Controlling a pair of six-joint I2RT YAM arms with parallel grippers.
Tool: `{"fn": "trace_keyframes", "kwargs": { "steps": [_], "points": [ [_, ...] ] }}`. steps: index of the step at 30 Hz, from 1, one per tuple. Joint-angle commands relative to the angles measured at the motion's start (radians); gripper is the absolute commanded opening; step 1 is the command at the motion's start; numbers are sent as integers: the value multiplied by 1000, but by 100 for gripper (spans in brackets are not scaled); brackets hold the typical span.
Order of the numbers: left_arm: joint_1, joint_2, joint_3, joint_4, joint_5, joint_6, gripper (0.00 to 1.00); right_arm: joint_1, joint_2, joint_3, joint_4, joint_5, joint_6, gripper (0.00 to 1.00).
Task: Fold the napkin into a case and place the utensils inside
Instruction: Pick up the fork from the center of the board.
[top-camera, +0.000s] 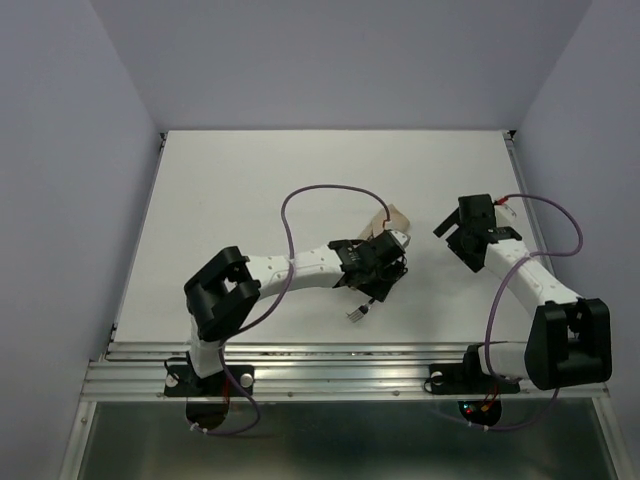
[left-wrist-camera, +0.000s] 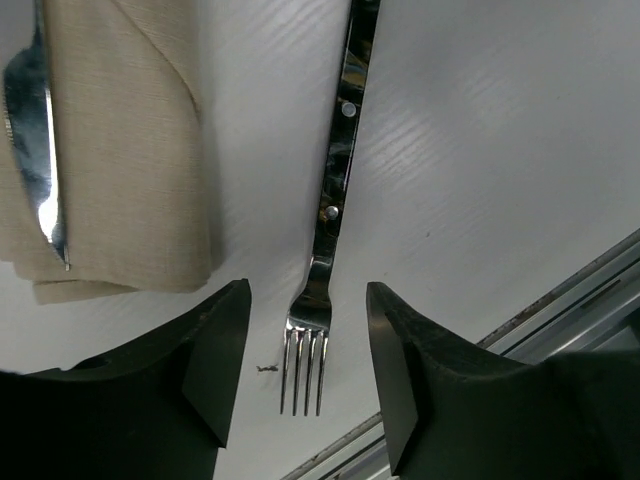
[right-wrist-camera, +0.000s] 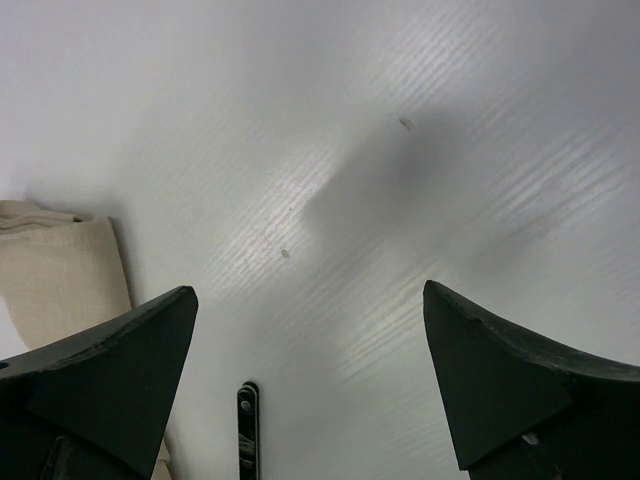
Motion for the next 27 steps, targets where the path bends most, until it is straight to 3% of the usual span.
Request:
{"fn": "trace_keyframes", "kwargs": {
  "steps": [1, 20, 27],
  "points": [
    [-19, 44, 71, 13, 26, -10, 63, -29, -66, -23, 149, -29, -124, 100],
    [-33, 262, 251, -73, -37, 18, 61, -92, -60, -5, 172, -151, -232, 100],
    [-35, 270, 212, -59, -22, 15, 45, -111, -44, -2, 174, -167, -227, 100]
  ]
}}
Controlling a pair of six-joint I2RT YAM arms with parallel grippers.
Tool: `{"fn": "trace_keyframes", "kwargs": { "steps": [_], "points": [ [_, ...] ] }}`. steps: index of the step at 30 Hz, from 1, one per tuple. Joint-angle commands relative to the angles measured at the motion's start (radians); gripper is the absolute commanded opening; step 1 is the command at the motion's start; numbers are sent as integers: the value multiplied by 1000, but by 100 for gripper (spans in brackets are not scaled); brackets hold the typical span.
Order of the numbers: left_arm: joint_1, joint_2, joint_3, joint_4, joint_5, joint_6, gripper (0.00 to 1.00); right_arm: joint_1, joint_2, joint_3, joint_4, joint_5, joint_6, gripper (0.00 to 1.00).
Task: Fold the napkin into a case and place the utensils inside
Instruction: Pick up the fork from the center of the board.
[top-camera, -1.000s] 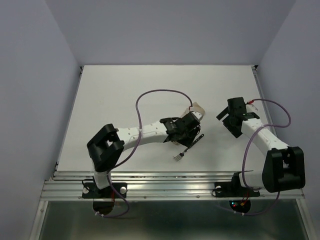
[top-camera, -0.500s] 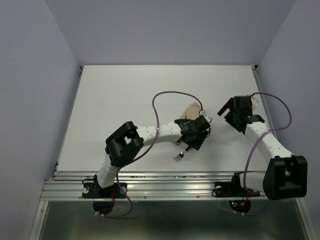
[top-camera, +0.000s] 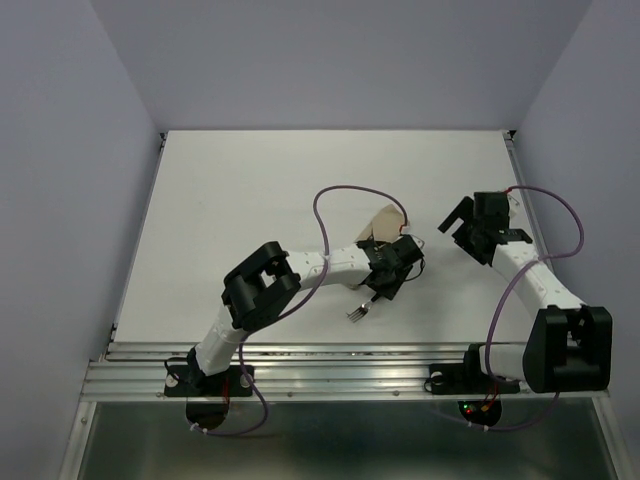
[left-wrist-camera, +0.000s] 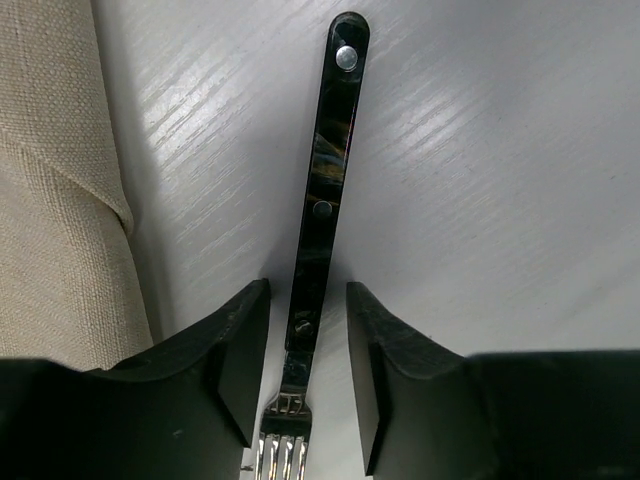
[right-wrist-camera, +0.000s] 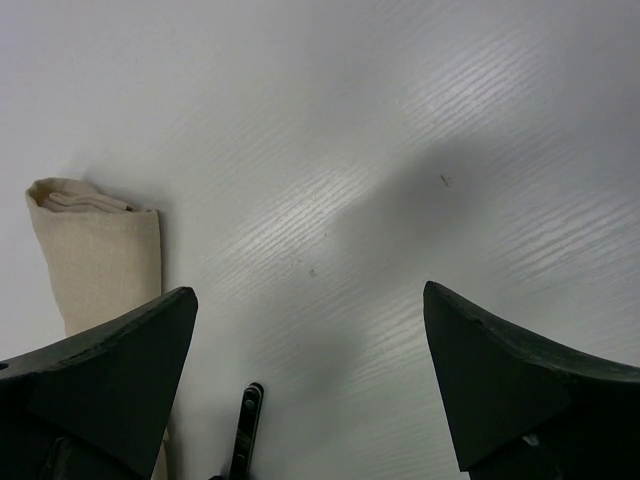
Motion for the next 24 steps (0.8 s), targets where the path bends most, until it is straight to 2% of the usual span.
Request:
{"fn": "trace_keyframes", "kwargs": {
  "steps": [1, 9, 16, 17, 18, 19, 20, 24],
  "points": [
    [-4, -6, -5, -14, -2, -1, 44, -23, 10, 18, 40, -15, -16, 100],
    [-4, -60, -115, 13, -1, -21, 44, -24, 41, 47, 40, -31, -28, 100],
    [-6, -88, -132, 38, 7, -14, 43, -24, 67, 52, 45, -63, -29, 100],
    [-4, -88, -132, 39, 10, -13, 38, -24, 70, 50, 46, -63, -29, 100],
    [-6, -85, -128, 39, 10, -11, 16, -24, 73, 50, 48, -70, -30, 100],
    [-6, -85, -125, 39, 10, -11, 4, -24, 77, 50, 48, -78, -32, 100],
    [-6, -85, -123, 39, 13, -7, 0, -24, 90, 57, 49, -86, -35, 100],
    [-3, -121, -119, 36, 1, 10, 0, -24, 122, 61, 90, -207, -79, 97]
  ]
}}
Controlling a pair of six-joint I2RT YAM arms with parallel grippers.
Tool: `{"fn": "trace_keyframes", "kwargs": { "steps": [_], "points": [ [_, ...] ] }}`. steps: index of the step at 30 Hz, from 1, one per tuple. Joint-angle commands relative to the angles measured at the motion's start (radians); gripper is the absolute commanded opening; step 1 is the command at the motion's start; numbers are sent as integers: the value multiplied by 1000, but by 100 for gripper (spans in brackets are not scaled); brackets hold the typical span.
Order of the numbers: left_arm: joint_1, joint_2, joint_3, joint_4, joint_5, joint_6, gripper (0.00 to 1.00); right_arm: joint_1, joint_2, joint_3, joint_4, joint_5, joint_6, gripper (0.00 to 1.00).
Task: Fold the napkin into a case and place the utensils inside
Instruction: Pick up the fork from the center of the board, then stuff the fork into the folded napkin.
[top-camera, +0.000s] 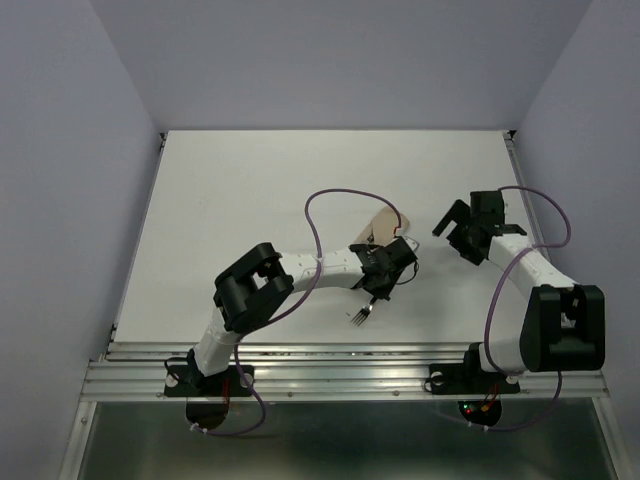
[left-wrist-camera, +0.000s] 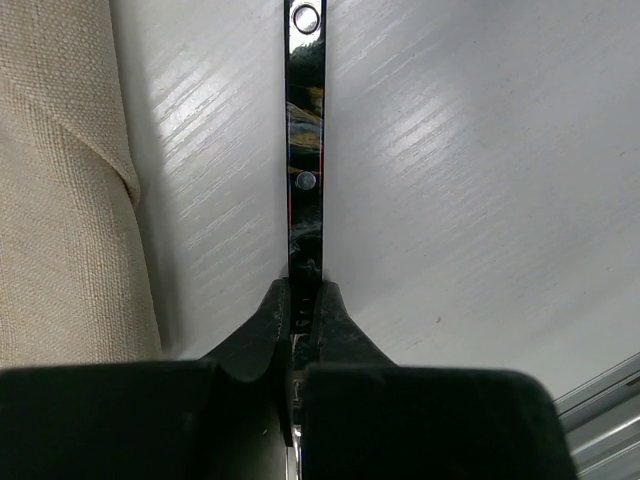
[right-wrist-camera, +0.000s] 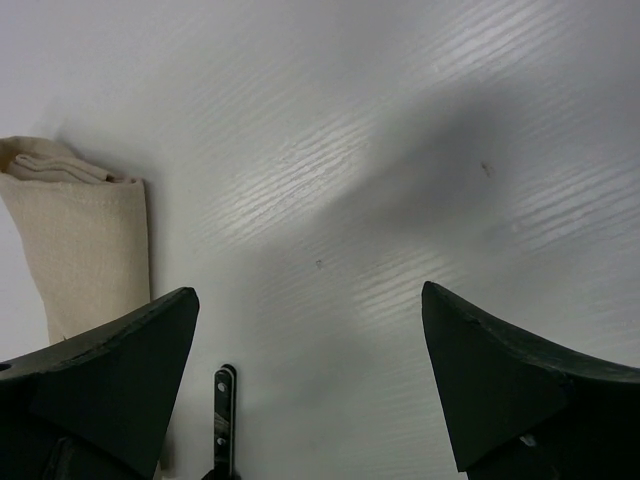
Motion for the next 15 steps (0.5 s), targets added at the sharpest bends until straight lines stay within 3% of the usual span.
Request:
{"fn": "trace_keyframes", "kwargs": {
  "steps": [1, 5, 15],
  "points": [
    [-1, -81, -11, -45, -6, 23, 0, -7, 33, 52, 91, -138, -73, 95],
    [25, -104, 37, -84, -2, 57, 0, 28, 101, 95, 101, -201, -110, 91],
    [111, -169, 167, -210, 72, 164, 0, 37, 256, 253, 104, -173, -75, 87]
  ]
}}
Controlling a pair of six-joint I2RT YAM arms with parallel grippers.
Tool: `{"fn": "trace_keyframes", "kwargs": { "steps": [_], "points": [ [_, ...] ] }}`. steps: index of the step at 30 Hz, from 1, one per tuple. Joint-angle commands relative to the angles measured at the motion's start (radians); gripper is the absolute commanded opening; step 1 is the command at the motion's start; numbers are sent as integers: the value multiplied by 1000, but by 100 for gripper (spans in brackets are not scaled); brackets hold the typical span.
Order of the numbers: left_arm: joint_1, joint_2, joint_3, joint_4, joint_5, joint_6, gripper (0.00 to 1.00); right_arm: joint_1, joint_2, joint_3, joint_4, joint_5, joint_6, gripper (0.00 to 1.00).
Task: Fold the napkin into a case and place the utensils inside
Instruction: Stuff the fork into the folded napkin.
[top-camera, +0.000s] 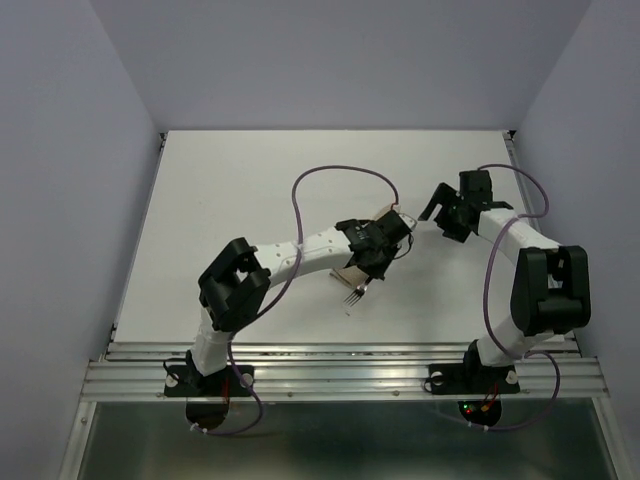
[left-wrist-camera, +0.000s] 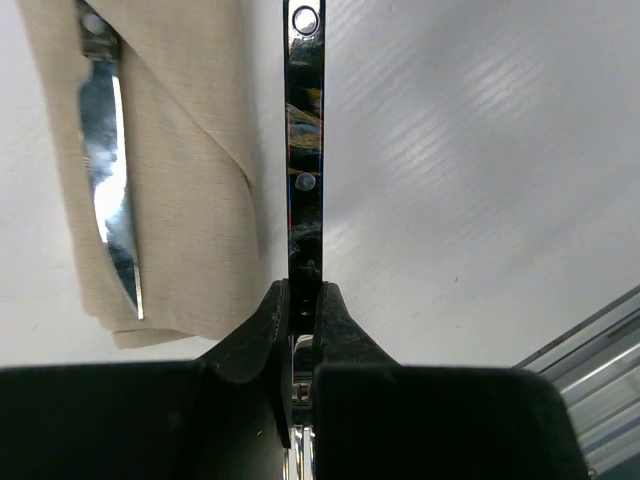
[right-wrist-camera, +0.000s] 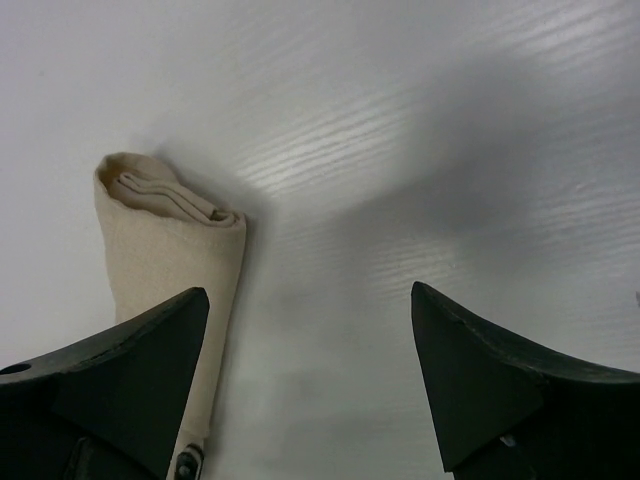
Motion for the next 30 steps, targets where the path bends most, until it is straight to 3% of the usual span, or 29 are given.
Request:
{"fn": "trace_keyframes", "kwargs": {
  "steps": [1, 10, 17, 30],
  "points": [
    [52, -100, 76, -65, 53, 73, 0, 6, 49, 92, 49, 2, 7, 88],
    [121, -107, 67, -118, 4, 130, 0, 6, 227, 253, 42, -10, 51, 87],
    [132, -66, 38, -127, 1, 160, 0, 16, 328, 336, 26, -42, 60, 66],
    [132, 12, 53, -149, 19, 185, 0, 72, 392, 330, 34, -55, 59, 62]
  ]
}}
